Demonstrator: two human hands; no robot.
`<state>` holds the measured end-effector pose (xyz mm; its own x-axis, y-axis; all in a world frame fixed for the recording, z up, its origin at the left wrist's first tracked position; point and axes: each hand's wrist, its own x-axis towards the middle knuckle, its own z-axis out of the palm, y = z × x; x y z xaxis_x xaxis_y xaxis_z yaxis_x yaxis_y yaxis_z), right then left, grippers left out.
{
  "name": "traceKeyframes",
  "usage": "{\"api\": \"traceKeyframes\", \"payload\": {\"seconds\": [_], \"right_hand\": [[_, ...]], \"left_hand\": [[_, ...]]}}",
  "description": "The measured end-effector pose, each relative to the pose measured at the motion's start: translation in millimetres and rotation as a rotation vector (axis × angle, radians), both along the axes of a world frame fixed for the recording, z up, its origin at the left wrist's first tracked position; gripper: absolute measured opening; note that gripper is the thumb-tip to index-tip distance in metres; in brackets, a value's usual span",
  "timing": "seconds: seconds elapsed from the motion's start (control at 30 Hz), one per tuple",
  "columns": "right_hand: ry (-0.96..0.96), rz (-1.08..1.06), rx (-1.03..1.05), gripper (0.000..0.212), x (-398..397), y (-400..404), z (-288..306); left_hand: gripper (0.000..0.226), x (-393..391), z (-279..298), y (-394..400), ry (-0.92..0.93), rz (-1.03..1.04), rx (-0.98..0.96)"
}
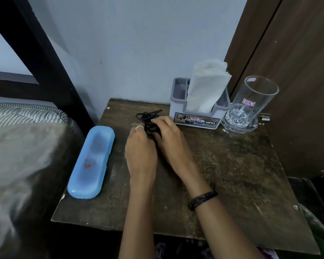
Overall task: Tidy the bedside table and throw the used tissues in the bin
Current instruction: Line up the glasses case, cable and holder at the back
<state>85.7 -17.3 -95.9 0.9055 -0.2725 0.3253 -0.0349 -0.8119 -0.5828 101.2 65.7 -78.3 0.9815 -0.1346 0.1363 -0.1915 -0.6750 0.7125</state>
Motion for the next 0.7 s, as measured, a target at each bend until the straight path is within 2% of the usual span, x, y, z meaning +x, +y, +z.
{"api": "traceKeyframes", "payload": {"seconds": [0.1,0.27,0.37,0.5,0.6,0.7], "right_hand": [[0.053,-0.024,-0.012,0.048,14,-6,-5],[0.139,0.004,-0.057,0.057,24,-12,-6],[0.104,0.004,-0.020,0.054,19,-11,-2],[-0.090,0.005,0.050,0.039,4,3,11],[-0.172,0.057,0.122,0.033,-17,27,24],[-0.139,0.161,0.244,0.038,-40,59,33]], "left_hand": [[0.058,19,-8,-10,-0.005,-0.108,0.030],[0.068,36,-17,-15,0.019,-0.197,0.129],[0.059,35,-12,-12,0.012,-0.228,0.060],[0.039,19,15,8,-0.045,-0.188,-0.004],[0.038,-2,37,31,-0.089,-0.116,-0.002],[0.038,-9,52,67,-0.049,-0.018,0.003]]}}
